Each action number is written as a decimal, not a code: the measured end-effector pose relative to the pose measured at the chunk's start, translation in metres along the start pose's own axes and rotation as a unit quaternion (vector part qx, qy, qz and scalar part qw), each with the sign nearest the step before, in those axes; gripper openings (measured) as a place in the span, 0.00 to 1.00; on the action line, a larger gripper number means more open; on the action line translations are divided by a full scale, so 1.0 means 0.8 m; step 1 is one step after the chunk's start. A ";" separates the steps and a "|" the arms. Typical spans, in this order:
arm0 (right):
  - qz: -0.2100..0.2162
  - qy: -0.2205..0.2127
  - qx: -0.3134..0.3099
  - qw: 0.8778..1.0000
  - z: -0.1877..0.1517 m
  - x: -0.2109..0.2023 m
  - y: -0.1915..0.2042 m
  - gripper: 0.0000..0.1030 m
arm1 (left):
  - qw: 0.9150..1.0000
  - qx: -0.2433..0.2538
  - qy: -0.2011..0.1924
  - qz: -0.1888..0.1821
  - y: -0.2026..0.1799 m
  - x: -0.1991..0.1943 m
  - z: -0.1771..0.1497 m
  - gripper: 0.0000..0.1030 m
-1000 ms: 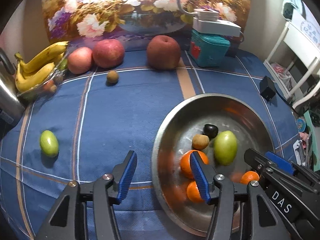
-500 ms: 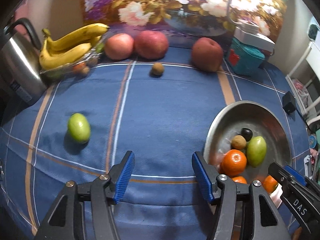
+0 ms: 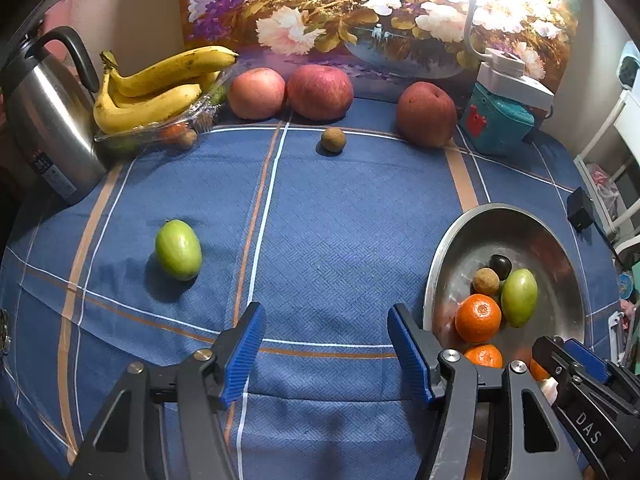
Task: Organize fruits
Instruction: 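Withdraw both open grippers up and away from the steel plate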
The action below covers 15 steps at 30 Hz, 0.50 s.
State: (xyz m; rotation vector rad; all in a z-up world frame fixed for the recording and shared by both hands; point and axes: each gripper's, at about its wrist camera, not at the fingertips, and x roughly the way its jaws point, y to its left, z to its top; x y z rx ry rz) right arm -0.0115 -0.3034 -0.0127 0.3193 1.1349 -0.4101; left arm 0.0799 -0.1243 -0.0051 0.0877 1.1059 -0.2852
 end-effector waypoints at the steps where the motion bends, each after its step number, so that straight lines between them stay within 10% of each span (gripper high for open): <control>1: -0.001 0.000 -0.001 1.000 0.000 0.000 0.001 0.41 | 1.000 0.000 0.000 0.001 0.000 0.001 0.000 0.65; 7: -0.006 0.002 -0.004 1.000 0.001 0.002 0.004 0.44 | 1.000 0.006 -0.006 0.019 0.001 0.002 0.001 0.91; 9: -0.015 0.003 -0.005 1.000 0.001 0.004 0.005 0.61 | 1.000 0.009 -0.008 0.026 0.002 0.002 0.001 0.94; 15: -0.023 0.003 0.001 1.000 0.003 0.006 0.000 0.68 | 0.999 0.011 -0.009 0.041 0.004 0.005 0.001 0.98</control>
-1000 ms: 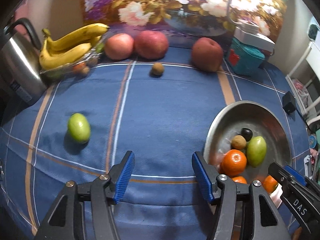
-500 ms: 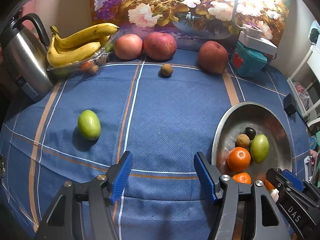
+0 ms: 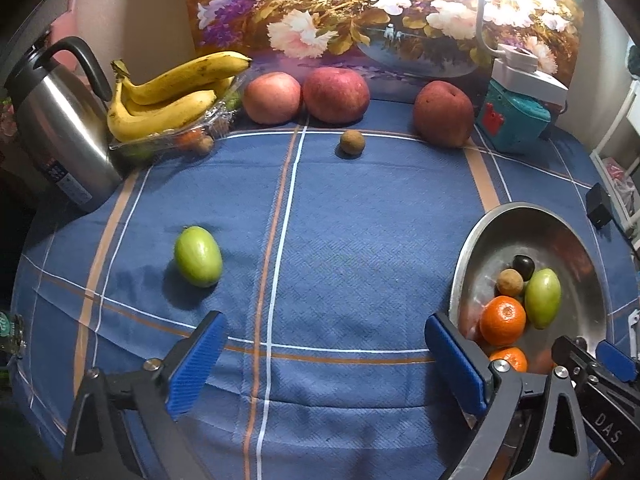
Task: Organize fruits
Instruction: 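Withdraw both open grippers up and away from the steel plate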
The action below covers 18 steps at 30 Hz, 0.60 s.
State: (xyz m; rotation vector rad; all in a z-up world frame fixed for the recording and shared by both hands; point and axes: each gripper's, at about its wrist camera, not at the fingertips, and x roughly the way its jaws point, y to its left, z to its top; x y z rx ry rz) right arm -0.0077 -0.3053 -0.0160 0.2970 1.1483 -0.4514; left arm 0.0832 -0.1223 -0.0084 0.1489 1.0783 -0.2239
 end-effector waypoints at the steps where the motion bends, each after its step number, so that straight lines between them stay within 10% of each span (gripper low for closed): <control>1: 0.000 0.001 0.001 1.000 0.000 0.001 -0.001 0.68 | 1.000 0.000 0.000 0.002 0.000 0.000 0.000 1.00; 10: -0.003 -0.005 0.001 1.000 0.000 0.000 0.000 0.83 | 1.000 -0.009 -0.007 0.011 0.004 0.000 0.000 1.00; 12: -0.007 -0.005 -0.001 1.000 0.000 0.001 0.001 0.98 | 1.000 -0.007 -0.007 0.015 0.005 0.000 0.000 1.00; 18: 0.001 -0.013 0.001 1.000 0.002 -0.003 0.002 0.98 | 1.000 0.001 -0.007 0.023 0.005 0.001 0.000 1.00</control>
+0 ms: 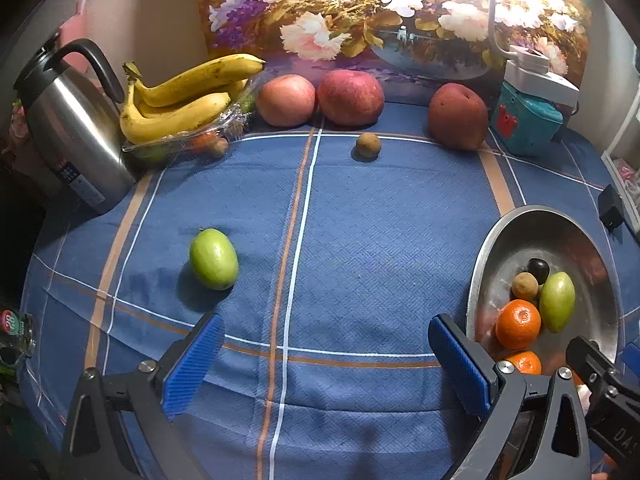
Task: Organize fruits
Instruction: 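Withdraw both open grippers up and away from the steel plate, then move the left gripper to a green apple while the right approaches a brown kiwi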
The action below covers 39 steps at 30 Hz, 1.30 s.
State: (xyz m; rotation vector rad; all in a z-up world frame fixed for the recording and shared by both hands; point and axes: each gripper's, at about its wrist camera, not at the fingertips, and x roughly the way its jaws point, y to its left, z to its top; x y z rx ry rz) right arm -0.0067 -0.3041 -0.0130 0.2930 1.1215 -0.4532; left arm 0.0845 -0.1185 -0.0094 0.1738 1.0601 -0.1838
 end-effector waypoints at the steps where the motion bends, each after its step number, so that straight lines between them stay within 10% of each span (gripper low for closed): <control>1: 0.001 -0.001 0.001 1.000 0.000 0.000 0.000 0.98 | 1.000 0.001 0.000 0.001 0.000 0.000 0.000 1.00; 39: 0.047 -0.035 -0.015 0.998 -0.003 0.001 0.042 0.98 | 0.997 -0.011 -0.067 0.047 0.072 -0.007 0.023 1.00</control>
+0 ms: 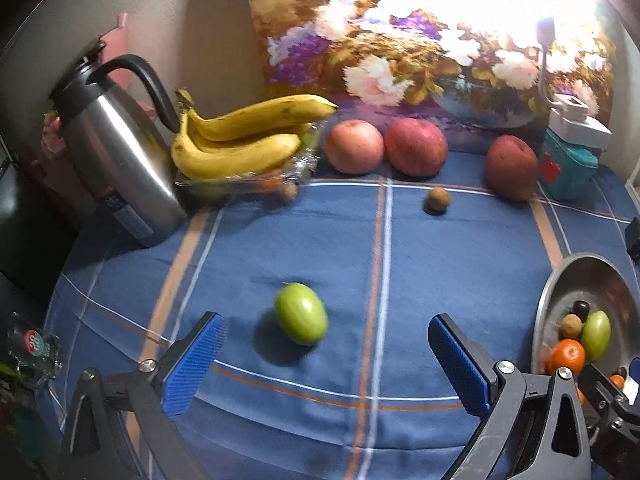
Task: Organize fruits
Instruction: 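Move the left gripper to a green apple while the right approaches a brown kiwi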
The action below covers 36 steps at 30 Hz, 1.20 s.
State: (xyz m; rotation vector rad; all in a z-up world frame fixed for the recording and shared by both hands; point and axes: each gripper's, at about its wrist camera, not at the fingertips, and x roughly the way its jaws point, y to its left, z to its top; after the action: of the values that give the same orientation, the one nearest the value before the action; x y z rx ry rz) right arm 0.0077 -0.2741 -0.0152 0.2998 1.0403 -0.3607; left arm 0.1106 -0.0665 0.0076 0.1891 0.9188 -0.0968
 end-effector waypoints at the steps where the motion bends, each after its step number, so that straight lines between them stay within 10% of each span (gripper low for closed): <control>1: 0.004 -0.003 -0.003 1.000 0.000 0.000 0.004 0.98 | 1.000 -0.004 -0.003 -0.003 0.008 0.001 0.001 1.00; 18: 0.054 -0.032 -0.069 0.996 -0.003 -0.002 0.089 0.98 | 0.995 -0.104 0.001 -0.008 0.137 0.038 -0.007 1.00; 36: 0.054 -0.004 -0.129 0.990 -0.003 0.024 0.155 0.98 | 0.985 -0.143 0.069 -0.072 0.149 0.077 -0.008 0.99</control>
State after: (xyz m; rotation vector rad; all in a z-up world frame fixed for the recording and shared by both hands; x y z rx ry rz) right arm 0.0677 -0.1644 -0.0242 0.1202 1.0456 -0.1271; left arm 0.1625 0.0512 -0.0308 -0.1395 1.0737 -0.0851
